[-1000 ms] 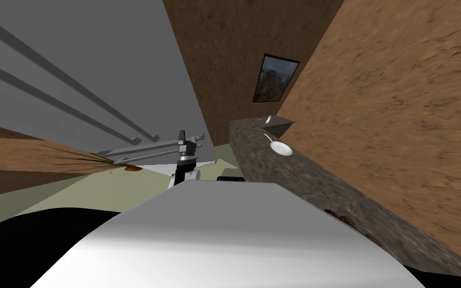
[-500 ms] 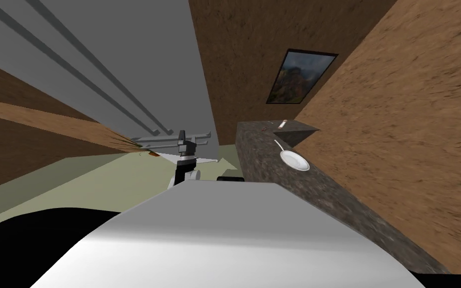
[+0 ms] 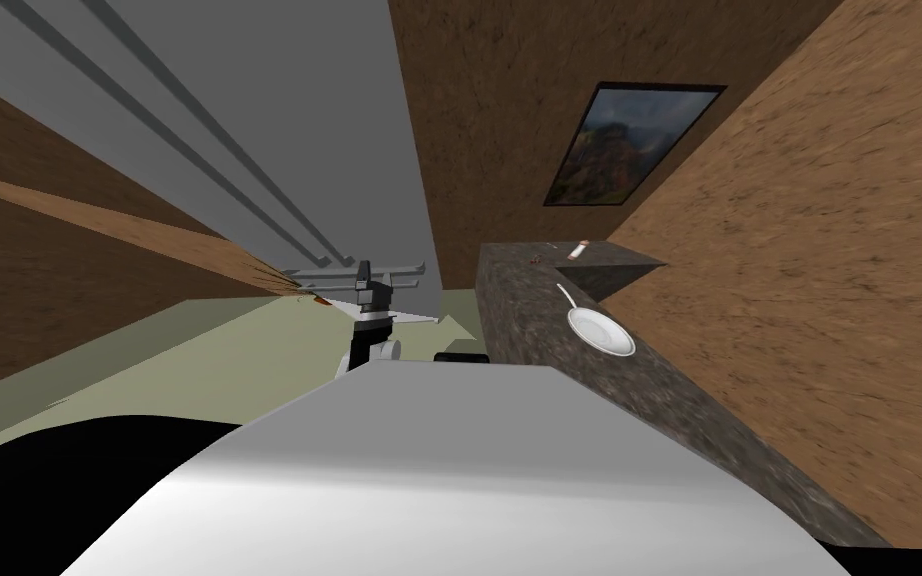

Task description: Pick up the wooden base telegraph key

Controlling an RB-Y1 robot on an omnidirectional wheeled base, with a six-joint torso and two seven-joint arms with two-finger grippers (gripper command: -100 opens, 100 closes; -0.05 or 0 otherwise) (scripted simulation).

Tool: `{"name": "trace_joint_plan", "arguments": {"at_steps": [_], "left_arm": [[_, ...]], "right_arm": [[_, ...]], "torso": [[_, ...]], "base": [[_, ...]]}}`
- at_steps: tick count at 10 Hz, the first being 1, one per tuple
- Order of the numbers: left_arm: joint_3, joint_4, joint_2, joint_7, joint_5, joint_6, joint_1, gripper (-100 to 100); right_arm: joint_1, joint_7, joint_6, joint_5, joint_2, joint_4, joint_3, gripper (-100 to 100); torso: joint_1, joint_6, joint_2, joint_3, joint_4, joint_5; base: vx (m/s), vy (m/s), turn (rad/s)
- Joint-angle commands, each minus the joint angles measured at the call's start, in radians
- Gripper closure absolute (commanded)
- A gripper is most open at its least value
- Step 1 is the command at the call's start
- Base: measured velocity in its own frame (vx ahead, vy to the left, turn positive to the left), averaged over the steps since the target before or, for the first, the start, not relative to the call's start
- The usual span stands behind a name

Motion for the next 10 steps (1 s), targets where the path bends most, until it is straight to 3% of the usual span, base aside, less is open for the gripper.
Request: {"name": "trace_joint_plan", "arguments": {"at_steps": [1, 3, 4, 5, 9, 10], "left_arm": [[0.000, 0.000, 0.000, 0.000, 0.000, 0.000, 0.000, 0], [0.000, 0.000, 0.000, 0.000, 0.000, 0.000, 0.000, 0], [0.000, 0.000, 0.000, 0.000, 0.000, 0.000, 0.000, 0], [0.000, 0.000, 0.000, 0.000, 0.000, 0.000, 0.000, 0], [0.000, 0.000, 0.000, 0.000, 0.000, 0.000, 0.000, 0], [0.000, 0.000, 0.000, 0.000, 0.000, 0.000, 0.000, 0]], "right_arm": [[-0.032, 0.003, 0.004, 0.002, 0.001, 0.027, 0.014, -100], [-0.069, 0.006, 0.008, 0.005, 0.000, 0.058, 0.030, -100], [-0.057, 0.004, 0.008, 0.003, -0.003, 0.047, 0.025, -100], [-0.058, 0.004, 0.009, 0.003, -0.003, 0.048, 0.026, 100], [-0.058, 0.005, 0.008, 0.004, -0.004, 0.048, 0.026, 100], [-0.058, 0.005, 0.008, 0.004, -0.004, 0.048, 0.026, 0]], "torso": [[0.000, 0.000, 0.000, 0.000, 0.000, 0.000], [0.000, 0.000, 0.001, 0.001, 0.000, 0.000], [0.000, 0.000, 0.001, 0.001, 0.000, 0.000], [0.001, 0.000, 0.001, 0.000, 0.000, 0.000], [0.001, 0.001, 0.000, 0.000, 0.000, 0.001], [0.001, 0.001, 0.000, 0.000, 0.000, 0.001]], "base": [[-0.010, -0.016, 0.039], [-0.012, -0.015, 0.029], [-0.005, -0.006, 0.005], [0.000, 0.000, 0.000], [0.000, 0.000, 0.000], [0.000, 0.000, 0.000]]}}
